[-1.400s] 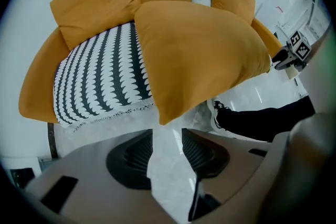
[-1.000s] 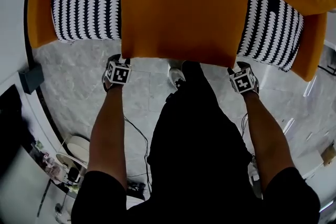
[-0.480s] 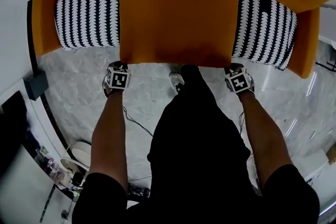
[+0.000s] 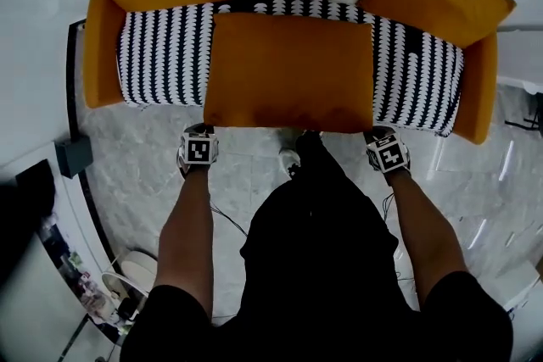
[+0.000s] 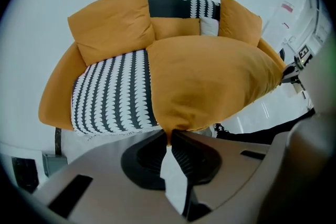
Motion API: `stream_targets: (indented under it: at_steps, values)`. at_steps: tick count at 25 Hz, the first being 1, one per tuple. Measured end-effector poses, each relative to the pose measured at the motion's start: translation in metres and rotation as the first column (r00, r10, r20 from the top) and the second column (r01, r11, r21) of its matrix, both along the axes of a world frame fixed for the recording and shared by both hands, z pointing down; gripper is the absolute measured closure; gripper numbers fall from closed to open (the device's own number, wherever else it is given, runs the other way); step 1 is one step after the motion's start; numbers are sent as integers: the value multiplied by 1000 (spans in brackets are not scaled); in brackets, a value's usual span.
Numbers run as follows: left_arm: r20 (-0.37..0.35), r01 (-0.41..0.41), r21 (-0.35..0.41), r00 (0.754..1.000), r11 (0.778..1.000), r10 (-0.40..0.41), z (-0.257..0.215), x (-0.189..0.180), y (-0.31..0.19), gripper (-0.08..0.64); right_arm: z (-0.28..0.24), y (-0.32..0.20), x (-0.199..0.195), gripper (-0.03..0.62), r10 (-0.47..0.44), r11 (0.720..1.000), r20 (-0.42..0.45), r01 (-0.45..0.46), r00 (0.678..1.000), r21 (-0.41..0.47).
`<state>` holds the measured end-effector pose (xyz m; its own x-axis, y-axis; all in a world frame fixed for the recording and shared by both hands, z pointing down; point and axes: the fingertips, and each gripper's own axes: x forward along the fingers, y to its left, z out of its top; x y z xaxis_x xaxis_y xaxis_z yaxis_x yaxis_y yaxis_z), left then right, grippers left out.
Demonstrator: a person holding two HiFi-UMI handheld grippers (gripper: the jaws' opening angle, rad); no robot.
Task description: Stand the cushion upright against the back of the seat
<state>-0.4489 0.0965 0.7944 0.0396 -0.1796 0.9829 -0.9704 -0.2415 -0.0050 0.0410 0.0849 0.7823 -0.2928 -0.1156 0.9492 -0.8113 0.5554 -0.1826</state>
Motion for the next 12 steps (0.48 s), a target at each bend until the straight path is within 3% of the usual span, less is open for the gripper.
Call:
stream_targets:
  at_steps: [12]
  values:
    - [-74,138,147,989,979,-128,-98,12,-70,523,-86,-68,3,543,142,985,164,-156,976,74]
